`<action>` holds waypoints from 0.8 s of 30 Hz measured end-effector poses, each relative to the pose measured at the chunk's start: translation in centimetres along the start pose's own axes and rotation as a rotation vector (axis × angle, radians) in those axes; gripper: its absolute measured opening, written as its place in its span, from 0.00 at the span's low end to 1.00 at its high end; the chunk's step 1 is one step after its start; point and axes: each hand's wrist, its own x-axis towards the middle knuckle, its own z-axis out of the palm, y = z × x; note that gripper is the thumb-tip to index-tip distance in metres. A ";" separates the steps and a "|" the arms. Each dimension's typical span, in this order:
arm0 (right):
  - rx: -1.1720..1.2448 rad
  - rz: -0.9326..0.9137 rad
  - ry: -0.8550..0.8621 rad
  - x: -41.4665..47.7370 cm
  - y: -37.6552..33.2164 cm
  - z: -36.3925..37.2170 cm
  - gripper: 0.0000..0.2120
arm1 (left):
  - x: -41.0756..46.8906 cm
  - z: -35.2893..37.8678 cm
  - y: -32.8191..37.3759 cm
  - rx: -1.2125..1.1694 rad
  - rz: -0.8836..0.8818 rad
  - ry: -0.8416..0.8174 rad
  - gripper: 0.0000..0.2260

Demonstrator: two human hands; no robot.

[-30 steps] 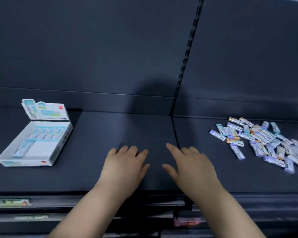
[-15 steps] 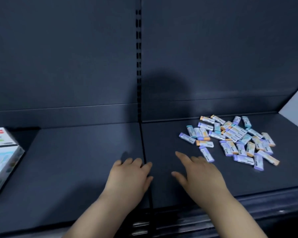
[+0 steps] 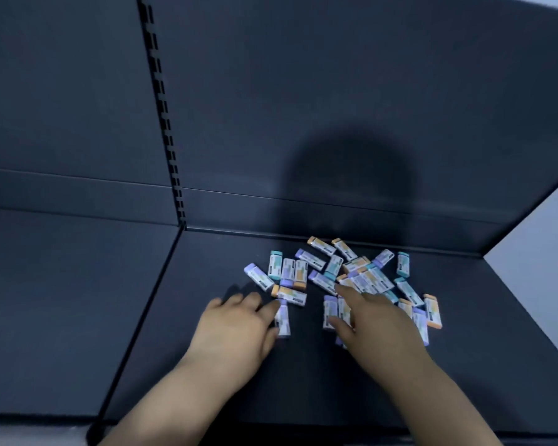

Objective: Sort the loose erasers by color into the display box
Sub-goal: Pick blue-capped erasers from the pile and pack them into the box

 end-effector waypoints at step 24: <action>0.228 0.214 -0.191 11.1 4.1 1.8 0.23 | 10.3 0.3 -3.6 -0.077 -0.135 -0.156 0.22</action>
